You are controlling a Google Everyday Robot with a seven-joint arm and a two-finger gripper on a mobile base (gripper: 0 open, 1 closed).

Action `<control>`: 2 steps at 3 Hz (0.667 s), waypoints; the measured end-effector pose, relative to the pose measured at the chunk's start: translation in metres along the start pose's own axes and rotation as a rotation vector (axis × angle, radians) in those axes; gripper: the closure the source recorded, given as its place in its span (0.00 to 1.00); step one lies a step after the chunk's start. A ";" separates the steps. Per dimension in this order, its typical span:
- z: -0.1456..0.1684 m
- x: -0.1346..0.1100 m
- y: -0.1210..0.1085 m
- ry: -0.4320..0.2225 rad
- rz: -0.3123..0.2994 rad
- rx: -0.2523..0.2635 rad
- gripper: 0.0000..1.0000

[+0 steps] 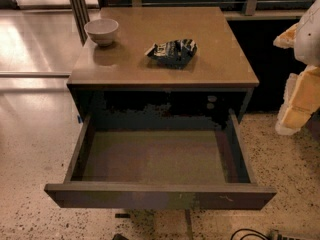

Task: Close top drawer

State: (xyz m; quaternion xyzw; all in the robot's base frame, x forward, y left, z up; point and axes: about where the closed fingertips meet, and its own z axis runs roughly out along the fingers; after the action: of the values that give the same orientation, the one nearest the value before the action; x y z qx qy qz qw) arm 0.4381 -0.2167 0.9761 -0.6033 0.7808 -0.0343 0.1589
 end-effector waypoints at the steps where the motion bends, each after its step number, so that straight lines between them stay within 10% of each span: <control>1: 0.000 0.000 0.000 0.000 0.000 0.000 0.00; 2: 0.016 -0.004 0.014 -0.021 0.018 -0.021 0.00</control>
Offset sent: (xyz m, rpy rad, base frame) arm -0.0227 0.0274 -0.0563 0.0856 0.0706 -0.0212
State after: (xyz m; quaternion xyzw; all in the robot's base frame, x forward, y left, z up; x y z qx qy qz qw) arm 0.4304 -0.2069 0.9588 -0.5983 0.7847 -0.0186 0.1610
